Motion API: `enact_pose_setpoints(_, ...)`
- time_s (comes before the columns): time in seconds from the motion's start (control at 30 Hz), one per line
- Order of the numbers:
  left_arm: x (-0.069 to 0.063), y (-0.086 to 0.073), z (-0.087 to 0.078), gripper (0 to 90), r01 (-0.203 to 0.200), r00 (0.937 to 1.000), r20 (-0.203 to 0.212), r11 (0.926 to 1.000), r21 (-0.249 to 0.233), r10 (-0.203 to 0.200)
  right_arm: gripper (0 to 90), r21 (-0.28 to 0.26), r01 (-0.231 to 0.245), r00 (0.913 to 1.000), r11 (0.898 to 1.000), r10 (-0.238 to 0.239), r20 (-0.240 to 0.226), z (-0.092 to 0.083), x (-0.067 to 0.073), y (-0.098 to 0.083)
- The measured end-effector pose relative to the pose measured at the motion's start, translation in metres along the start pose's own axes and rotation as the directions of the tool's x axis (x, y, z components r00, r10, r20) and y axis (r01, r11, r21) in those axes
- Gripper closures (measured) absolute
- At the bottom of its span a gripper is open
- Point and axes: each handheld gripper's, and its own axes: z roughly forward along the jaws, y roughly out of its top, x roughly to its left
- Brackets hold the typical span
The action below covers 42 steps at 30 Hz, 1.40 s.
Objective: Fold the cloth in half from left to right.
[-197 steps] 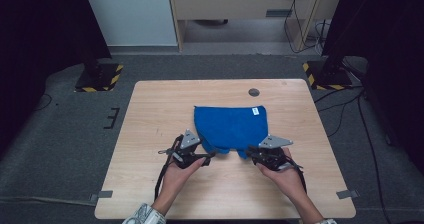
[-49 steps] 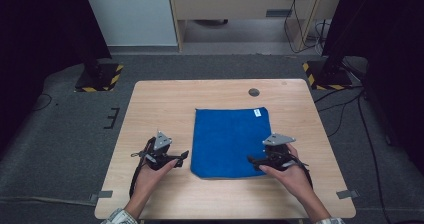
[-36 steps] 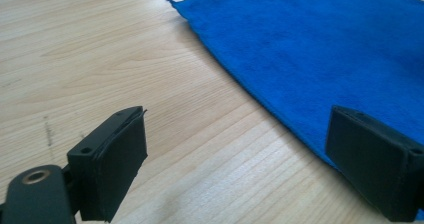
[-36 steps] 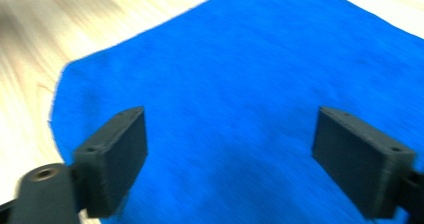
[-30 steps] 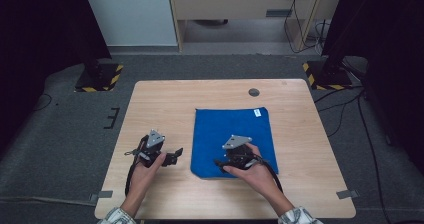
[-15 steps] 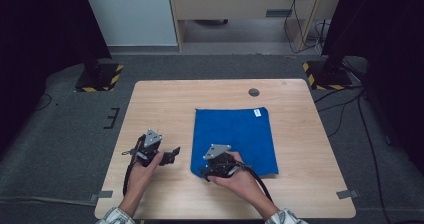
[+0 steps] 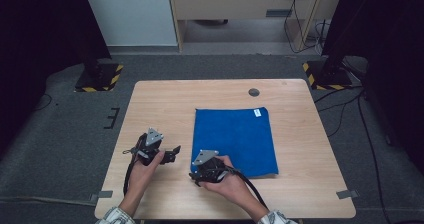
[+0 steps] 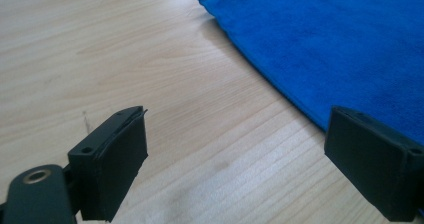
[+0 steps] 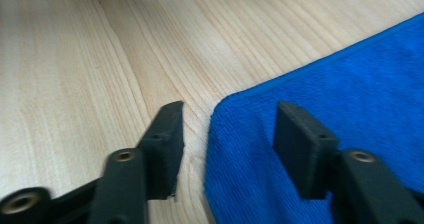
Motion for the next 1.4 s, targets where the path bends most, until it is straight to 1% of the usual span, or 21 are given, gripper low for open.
enact_pose_setpoints(0.03,0.000,0.004,0.000,9.2,-0.011,0.9999,0.009,0.9999,0.003,0.011,53.3,0.006,0.005,1.0000,1.000,-0.005,0.007,0.003,0.001,0.000)
enact_pose_setpoints(0.13,0.002,0.015,0.004,9.8,-0.004,0.9992,0.040,1.0000,-0.006,0.004,64.0,0.037,0.009,0.9995,0.999,-0.010,0.029,0.009,0.004,0.001)
enact_pose_setpoints(0.2,0.004,0.022,0.008,9.8,-0.008,0.9988,0.048,0.9999,-0.006,0.008,74.3,0.034,0.006,0.9994,0.999,-0.007,0.035,0.010,0.003,0.002)
enact_pose_setpoints(0.27,0.007,0.029,0.017,10.1,-0.009,0.9980,0.062,0.9999,-0.006,0.009,81.0,0.037,0.006,0.9994,0.999,-0.007,0.035,0.009,0.003,0.002)
enact_pose_setpoints(0.33,0.008,0.036,0.027,11.2,-0.023,0.9973,0.070,0.9997,0.009,0.023,85.4,0.037,-0.001,0.9995,0.999,0.000,0.030,0.009,0.003,0.003)
enact_pose_setpoints(0.4,0.009,0.043,0.040,12.7,-0.044,0.9972,0.062,0.9985,0.034,0.042,86.1,0.020,-0.018,0.9998,1.000,0.018,0.013,0.006,0.003,0.003)
enact_pose_setpoints(0.47,0.011,0.048,0.055,14.1,-0.044,0.9976,0.057,0.9975,0.056,0.041,86.1,0.002,-0.026,0.9997,1.000,0.026,0.001,0.003,0.005,0.004)
enact_pose_setpoints(0.57,0.016,0.053,0.077,16.4,-0.019,0.9987,0.048,0.9957,0.091,0.014,85.9,-0.009,-0.028,0.9995,1.000,0.027,-0.015,0.001,0.008,0.005)
enact_pose_setpoints(0.67,0.020,0.055,0.097,18.1,-0.020,0.9994,0.031,0.9941,0.107,0.016,85.9,-0.013,-0.032,0.9990,0.999,0.032,-0.031,0.002,0.011,0.005)
enact_pose_setpoints(0.7,0.022,0.056,0.103,18.2,-0.005,0.9997,0.024,0.9930,0.118,0.003,85.9,-0.014,-0.032,0.9989,0.999,0.031,-0.036,0.002,0.013,0.005)
enact_pose_setpoints(0.77,0.024,0.057,0.111,19.4,0.000,0.9994,0.033,0.9930,0.118,-0.004,85.9,-0.018,-0.030,0.9986,0.999,0.029,-0.043,0.002,0.016,0.005)
enact_pose_setpoints(0.8,0.025,0.057,0.114,19.8,0.000,0.9994,0.035,0.9952,0.098,-0.004,85.9,-0.018,-0.030,0.9985,0.999,0.029,-0.046,0.002,0.017,0.005)
enact_pose_setpoints(0.9,0.027,0.060,0.126,21.1,0.005,0.9991,0.041,0.9908,0.136,-0.010,85.7,-0.026,-0.028,0.9984,0.999,0.027,-0.050,0.000,0.019,0.004)
enact_pose_setpoints(1.03,0.030,0.059,0.134,25.5,0.035,0.9987,0.034,0.9936,0.107,-0.039,85.7,-0.032,-0.037,0.9981,0.999,0.035,-0.051,0.000,0.020,0.001)
enact_pose_setpoints(1.1,0.033,0.056,0.138,30.3,0.037,0.9989,0.024,0.9926,0.115,-0.040,85.7,-0.036,-0.045,0.9977,0.998,0.043,-0.053,-0.001,0.021,0.001)
enact_pose_setpoints(1.17,0.035,0.054,0.140,35.4,0.056,0.9982,0.017,0.9911,0.121,-0.058,85.7,-0.037,-0.049,0.9975,0.998,0.047,-0.053,-0.001,0.021,0.000)
enact_pose_setpoints(1.23,0.036,0.053,0.141,42.0,0.054,0.9982,0.022,0.9926,0.109,-0.056,85.7,-0.042,-0.055,0.9973,0.998,0.053,-0.052,-0.001,0.021,-0.001)
enact_pose_setpoints(1.27,0.036,0.054,0.141,45.9,0.046,0.9988,0.012,0.9930,0.108,-0.048,85.7,-0.042,-0.058,0.9973,0.997,0.055,-0.049,-0.001,0.021,-0.001)
enact_pose_setpoints(1.3,0.036,0.054,0.140,52.0,0.051,0.9985,0.015,0.9930,0.106,-0.053,85.7,-0.045,-0.060,0.9970,0.997,0.058,-0.051,-0.001,0.021,-0.002)
enact_pose_setpoints(1.37,0.036,0.053,0.141,60.7,0.084,0.9948,0.049,0.9921,0.092,-0.089,85.8,-0.044,-0.061,0.9971,0.997,0.059,-0.049,-0.001,0.022,-0.002)
enact_pose_setpoints(1.4,0.036,0.053,0.141,65.6,0.089,0.9935,0.063,0.9917,0.093,-0.095,85.8,-0.044,-0.064,0.9969,0.997,0.062,-0.049,-0.001,0.022,-0.002)
